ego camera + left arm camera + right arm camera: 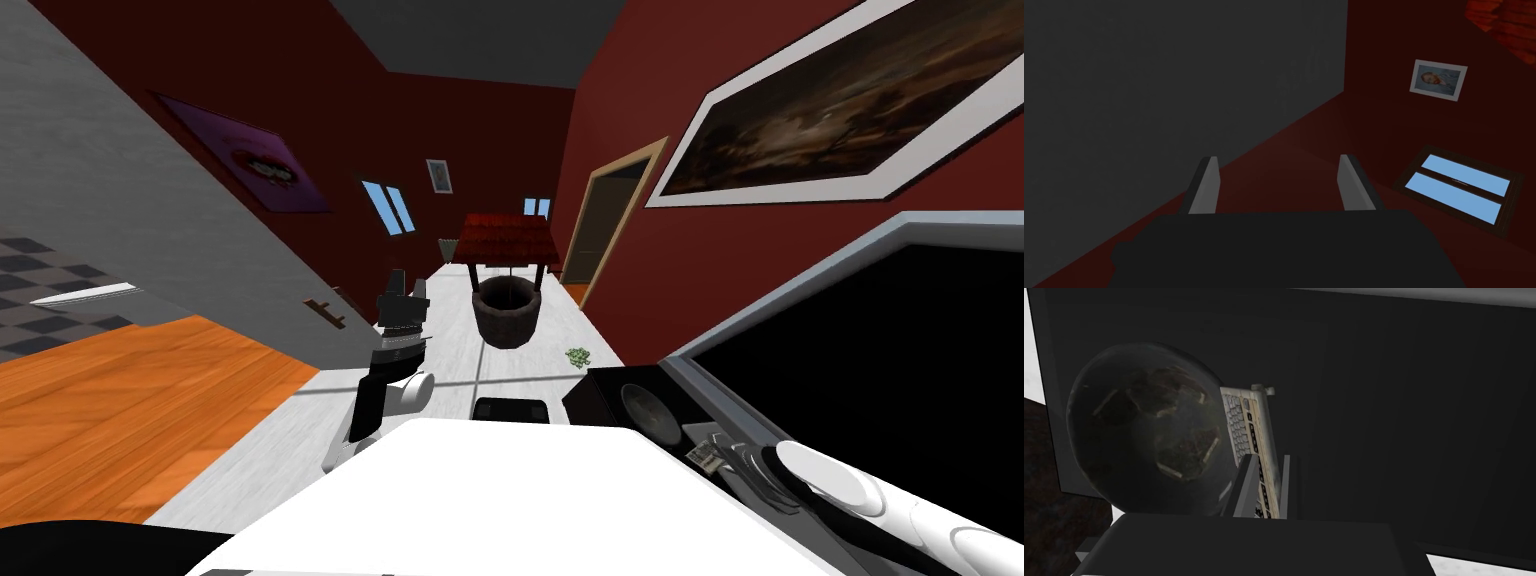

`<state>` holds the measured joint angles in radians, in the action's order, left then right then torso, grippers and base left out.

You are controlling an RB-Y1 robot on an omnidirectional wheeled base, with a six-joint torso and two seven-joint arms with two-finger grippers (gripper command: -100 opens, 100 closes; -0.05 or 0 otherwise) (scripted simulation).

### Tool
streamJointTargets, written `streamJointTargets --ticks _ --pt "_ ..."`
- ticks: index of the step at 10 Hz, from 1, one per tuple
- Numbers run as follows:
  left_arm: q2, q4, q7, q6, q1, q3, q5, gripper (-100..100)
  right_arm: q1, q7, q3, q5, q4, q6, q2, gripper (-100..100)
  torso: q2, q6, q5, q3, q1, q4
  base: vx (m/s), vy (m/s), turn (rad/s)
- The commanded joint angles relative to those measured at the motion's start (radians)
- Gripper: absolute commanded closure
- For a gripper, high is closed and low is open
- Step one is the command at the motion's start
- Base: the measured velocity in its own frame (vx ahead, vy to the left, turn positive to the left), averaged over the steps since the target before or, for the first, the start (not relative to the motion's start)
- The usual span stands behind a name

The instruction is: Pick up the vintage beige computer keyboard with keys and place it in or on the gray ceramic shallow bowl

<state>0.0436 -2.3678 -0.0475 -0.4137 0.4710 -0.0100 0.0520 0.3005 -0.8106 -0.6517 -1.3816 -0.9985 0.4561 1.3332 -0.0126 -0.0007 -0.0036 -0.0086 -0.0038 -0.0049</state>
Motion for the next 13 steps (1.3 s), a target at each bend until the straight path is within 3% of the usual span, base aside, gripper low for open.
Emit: streamJointTargets --ticks 1,9,10,11,13 --pt "0.0 0.0 0.0 0.0 0.0 0.0 0.0 0 0.0 0.014 0.0 0.035 -0.009 0.015 0.008 100 0.0 0.0 0.0 0.0 0.0 0.0 0.066 0.004 0.084" --pt "0.0 0.0 0.0 0.0 0.0 0.0 0.0 0 0.01 0.078 -0.024 0.187 -0.07 0.077 0.046 100 0.001 0.003 0.0 0.0 -0.001 0.0 0.061 -0.001 0.092" --pt "0.0 0.0 0.0 0.0 0.0 0.0 0.0 0 0.007 0.063 -0.018 0.176 -0.056 0.074 0.038 100 0.001 0.003 0.0 0.001 -0.001 0.0 0.025 -0.004 0.028" --pt "0.0 0.0 0.0 0.0 0.0 0.0 0.0 0 0.006 0.062 -0.018 0.179 -0.056 0.076 0.038 -100 0.003 0.005 0.0 0.002 -0.001 0.0 0.006 -0.001 0.0" --pt "0.0 0.0 0.0 0.0 0.0 0.0 0.0 0 0.006 0.062 -0.018 0.179 -0.056 0.076 0.038 -100 0.005 0.005 0.0 0.003 0.0 0.001 0.0 0.0 0.0"
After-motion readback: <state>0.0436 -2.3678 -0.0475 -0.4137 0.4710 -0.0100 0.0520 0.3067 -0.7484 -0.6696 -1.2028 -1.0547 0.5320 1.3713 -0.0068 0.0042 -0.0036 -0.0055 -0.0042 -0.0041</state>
